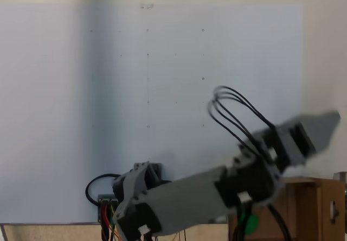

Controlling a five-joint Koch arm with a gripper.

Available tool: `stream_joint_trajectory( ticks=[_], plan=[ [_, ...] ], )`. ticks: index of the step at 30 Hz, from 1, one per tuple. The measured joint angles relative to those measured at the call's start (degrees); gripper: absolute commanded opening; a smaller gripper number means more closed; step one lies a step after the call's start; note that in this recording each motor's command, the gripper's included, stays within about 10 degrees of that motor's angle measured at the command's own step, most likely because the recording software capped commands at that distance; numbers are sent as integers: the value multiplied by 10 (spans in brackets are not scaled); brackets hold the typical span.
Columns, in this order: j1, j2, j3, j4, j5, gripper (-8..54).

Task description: Grasp a green dice and put it in the bin.

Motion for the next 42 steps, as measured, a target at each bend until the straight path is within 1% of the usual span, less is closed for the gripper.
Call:
stream_joint_trajectory(
  ticks=[8,12,17,21,24,26,30,33,36,42],
  plan=[
    [-276,-2,-1,-1,0,434],
    [-421,-6,-1,-46,0,433],
    [-515,-34,-1,-64,0,433],
    [-563,-36,25,-76,1,434],
    [-584,-30,128,-133,4,436],
    [-586,-4,223,-169,4,435],
    [-587,90,450,-248,4,436],
    [-591,157,582,-301,4,439],
    [-586,221,694,-359,4,439],
    [-584,338,869,-468,4,441]
  ],
)
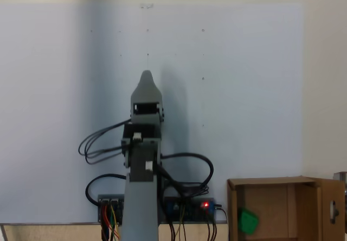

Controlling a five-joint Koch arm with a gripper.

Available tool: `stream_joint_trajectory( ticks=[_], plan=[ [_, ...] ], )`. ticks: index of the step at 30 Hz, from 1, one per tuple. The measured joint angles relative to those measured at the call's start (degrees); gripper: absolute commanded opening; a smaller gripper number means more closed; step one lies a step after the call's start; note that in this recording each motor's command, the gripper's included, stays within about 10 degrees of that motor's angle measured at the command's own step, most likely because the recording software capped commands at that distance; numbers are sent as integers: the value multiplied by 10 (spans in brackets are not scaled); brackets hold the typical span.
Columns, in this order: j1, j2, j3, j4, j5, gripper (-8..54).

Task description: Grasp a green dice and put it in the bin.

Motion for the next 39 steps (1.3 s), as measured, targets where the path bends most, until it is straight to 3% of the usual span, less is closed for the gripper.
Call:
stream_joint_trajectory(
  ticks=[14,39],
  plan=[
    [1,36,271,-322,-3,438],
    [2,35,285,-396,-3,445]
  ],
)
